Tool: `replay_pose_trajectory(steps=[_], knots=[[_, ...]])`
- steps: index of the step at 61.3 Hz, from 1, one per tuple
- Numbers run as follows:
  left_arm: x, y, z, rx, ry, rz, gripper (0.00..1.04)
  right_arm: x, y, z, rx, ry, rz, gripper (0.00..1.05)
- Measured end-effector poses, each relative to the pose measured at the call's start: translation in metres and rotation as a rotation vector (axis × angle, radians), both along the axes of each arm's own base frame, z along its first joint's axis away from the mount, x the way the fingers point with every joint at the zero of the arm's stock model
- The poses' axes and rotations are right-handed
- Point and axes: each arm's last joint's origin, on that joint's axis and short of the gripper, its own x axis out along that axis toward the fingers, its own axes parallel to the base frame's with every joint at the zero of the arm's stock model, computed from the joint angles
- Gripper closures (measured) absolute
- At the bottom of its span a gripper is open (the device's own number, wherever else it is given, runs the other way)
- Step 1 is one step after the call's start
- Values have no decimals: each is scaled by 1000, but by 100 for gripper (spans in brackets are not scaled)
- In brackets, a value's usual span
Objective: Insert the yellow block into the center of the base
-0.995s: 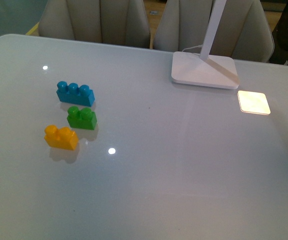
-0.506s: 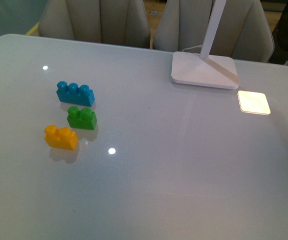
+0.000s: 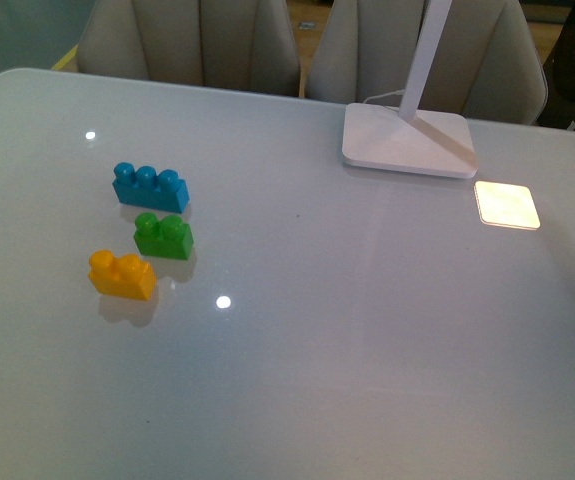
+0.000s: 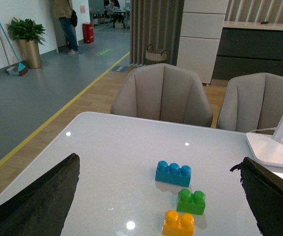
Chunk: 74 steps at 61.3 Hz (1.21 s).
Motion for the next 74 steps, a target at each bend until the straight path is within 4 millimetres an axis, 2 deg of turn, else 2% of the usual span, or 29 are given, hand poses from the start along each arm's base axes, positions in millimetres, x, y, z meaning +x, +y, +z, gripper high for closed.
replay_pose_trajectory(steps=[27,74], knots=[[0,0,0,0,0,0,7,1,5,-4,-35,37,-2,9],[0,0,0,0,0,0,7,14,31,-19,-63,87,-7,9]])
